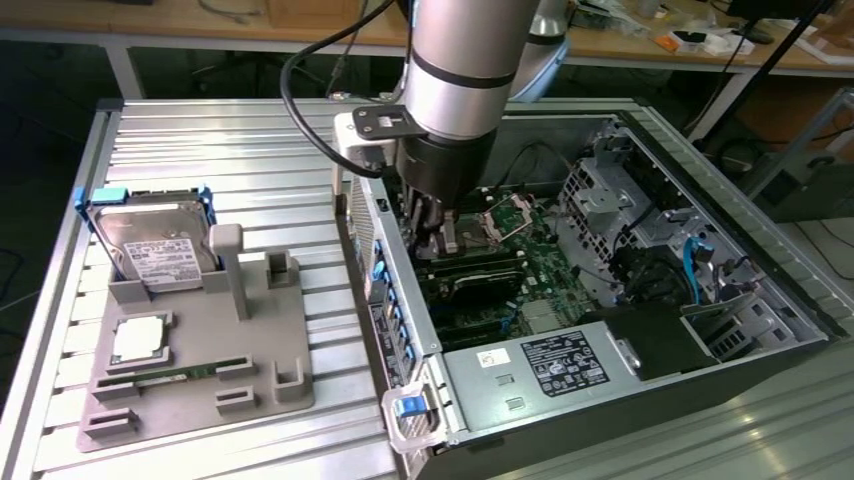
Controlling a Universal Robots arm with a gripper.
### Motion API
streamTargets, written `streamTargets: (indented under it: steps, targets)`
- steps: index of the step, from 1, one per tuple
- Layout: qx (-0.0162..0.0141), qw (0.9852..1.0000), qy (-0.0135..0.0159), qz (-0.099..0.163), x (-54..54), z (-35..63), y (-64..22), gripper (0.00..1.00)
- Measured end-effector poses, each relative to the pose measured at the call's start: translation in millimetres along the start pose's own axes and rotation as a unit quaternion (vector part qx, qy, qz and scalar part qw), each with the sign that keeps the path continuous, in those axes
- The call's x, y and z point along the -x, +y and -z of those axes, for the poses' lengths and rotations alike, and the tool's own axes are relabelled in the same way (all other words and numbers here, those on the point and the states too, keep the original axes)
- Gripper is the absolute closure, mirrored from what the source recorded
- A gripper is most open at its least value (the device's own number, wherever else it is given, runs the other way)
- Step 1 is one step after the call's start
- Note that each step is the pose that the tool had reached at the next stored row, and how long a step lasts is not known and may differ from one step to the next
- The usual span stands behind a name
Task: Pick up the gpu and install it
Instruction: 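Press down on the gpu until it lock into place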
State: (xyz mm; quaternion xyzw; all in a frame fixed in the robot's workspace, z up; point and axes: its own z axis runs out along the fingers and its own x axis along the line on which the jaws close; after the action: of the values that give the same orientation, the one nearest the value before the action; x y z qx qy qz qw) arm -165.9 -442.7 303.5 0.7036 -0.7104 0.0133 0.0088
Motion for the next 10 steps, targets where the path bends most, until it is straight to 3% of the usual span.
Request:
streamTargets:
  steps: [2,4,10]
  targets:
    - [0.0009,1.0000,0.0003,0.000,0.0,-1.0,0.4,0.89]
    - [0.0043,1.0000,0.0003,0.000,0.0,-1.6,1.1,0.89]
    - [0.0181,0.9998,0.0003,0.001,0.0,-2.2,4.8,0.89]
